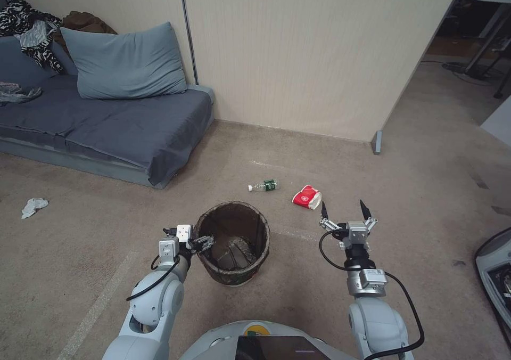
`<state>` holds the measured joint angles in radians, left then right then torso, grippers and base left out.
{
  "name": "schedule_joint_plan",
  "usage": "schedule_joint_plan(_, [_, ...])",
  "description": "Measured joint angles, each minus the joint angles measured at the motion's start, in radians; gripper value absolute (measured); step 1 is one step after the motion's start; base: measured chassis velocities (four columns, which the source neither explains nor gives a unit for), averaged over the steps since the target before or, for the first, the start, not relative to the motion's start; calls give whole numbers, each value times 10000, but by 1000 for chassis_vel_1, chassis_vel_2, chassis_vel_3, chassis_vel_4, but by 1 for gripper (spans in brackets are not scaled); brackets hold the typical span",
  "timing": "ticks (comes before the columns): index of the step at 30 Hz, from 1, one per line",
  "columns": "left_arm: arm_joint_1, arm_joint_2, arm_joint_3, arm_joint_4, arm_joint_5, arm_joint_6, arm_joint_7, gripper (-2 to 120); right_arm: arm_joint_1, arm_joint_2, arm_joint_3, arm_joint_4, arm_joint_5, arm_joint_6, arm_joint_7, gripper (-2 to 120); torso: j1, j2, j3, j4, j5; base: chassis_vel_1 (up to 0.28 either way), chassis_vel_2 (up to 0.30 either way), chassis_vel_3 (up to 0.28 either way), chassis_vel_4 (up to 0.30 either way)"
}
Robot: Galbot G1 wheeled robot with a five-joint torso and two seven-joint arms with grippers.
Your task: Pick up the trash bin, then pick up the garbage from the floor and place it into the trash bin.
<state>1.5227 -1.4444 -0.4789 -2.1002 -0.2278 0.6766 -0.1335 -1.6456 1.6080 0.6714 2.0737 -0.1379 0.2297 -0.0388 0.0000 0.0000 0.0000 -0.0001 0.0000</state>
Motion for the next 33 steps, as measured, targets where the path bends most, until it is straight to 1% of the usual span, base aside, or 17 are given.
schedule_joint_plan(11, [-161,-84,-14,589,-3,-186,-34,99,-69,0,38,18,-9,50,-31,100,0,0,0,1,2,0,0,0,0])
schedule_joint_plan(15, [-208,-99,-27,678,-54,-214,-22,97,-87,0,36,19,-36,58,-34,100,0,0,-1,1,3,0,0,0,0])
schedule_joint_plan(16, [-224,-102,-41,709,-78,-215,-9,95,-88,0,36,22,-41,62,-35,100,0,1,-1,1,3,0,0,0,0])
schedule_joint_plan(17, [-247,-109,-34,751,-138,-208,8,89,-89,0,35,23,-49,69,-36,100,0,1,-1,3,5,0,0,0,0])
schedule_joint_plan(18, [-247,-109,-34,751,-138,-208,8,89,-89,0,35,23,-49,69,-36,100,0,1,-1,3,5,0,0,0,0])
schedule_joint_plan(20, [-280,-128,-19,834,-207,-192,84,78,-97,0,34,24,-72,81,-39,100,0,1,-2,3,7,0,0,0,0])
schedule_joint_plan(21, [-280,-128,-19,834,-207,-192,84,78,-97,0,34,24,-72,81,-39,100,0,1,-2,3,7,0,0,0,0])
schedule_joint_plan(24, [-285,-146,11,910,-268,-179,140,66,-105,0,31,31,-85,91,-44,100,-1,2,-2,3,7,0,0,0,0])
schedule_joint_plan(25, [-285,-146,11,910,-268,-179,140,66,-105,0,31,31,-85,91,-44,100,-1,2,-2,3,7,0,0,0,0])
schedule_joint_plan(26, [-283,-155,16,928,-279,-180,144,61,-107,0,29,40,-86,92,-46,100,-1,2,-3,3,8,0,0,0,0])
schedule_joint_plan(27, [-280,-161,20,935,-281,-179,147,58,-107,0,29,45,-87,92,-46,100,-1,2,-3,3,7,0,0,0,0])
schedule_joint_plan(28, [-270,-168,30,940,-281,-179,152,50,-107,0,29,55,-87,92,-49,100,-1,2,-3,3,5,0,0,0,0])
schedule_joint_plan(29, [-264,-169,40,940,-281,-178,153,47,-104,0,30,56,-87,92,-51,100,-1,2,-3,3,5,0,0,0,0])
schedule_joint_plan(30, [-264,-169,40,940,-281,-178,153,47,-104,0,30,56,-87,92,-51,100,-1,2,-3,3,5,0,0,0,0])
schedule_joint_plan(33, [-257,-168,50,941,-278,-174,155,34,-94,0,30,58,-87,92,-57,100,-1,2,-2,0,2,0,0,0,0])
